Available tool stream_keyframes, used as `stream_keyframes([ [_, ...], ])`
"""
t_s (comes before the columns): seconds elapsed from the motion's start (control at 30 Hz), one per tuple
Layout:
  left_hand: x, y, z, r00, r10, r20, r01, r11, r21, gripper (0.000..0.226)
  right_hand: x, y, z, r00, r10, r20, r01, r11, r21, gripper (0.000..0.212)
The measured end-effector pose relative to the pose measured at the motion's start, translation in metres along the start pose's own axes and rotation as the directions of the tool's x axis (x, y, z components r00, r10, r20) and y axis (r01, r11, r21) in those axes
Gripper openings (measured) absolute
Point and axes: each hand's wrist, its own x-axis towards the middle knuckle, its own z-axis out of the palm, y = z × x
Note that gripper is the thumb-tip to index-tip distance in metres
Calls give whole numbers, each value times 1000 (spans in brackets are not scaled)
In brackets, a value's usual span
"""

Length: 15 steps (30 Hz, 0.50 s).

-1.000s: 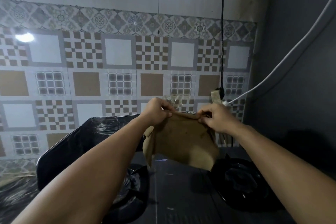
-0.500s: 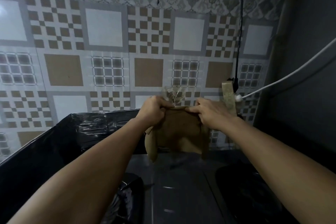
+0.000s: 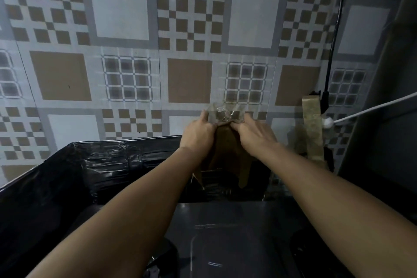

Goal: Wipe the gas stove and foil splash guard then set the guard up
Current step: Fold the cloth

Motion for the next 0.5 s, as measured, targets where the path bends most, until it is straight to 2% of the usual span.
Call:
stream_keyframes([
  [0.13,-5,5,14,995,-52,89,52,999,-3,28,-3,-4,22,998,55,34,-57,997,46,39],
  [0.27,-13,12,15,970,-84,226,86,996,0,35,-16,-6,27,997,60,54,-66,989,130,57],
  [0.4,-25,14,3,943,-126,309,110,992,69,35,-36,-2,25,987,39,156,-62,988,145,67],
  [0.5,-39,14,-14,919,-175,355,172,984,39,31,-54,4,18,967,55,247,-104,976,191,62],
])
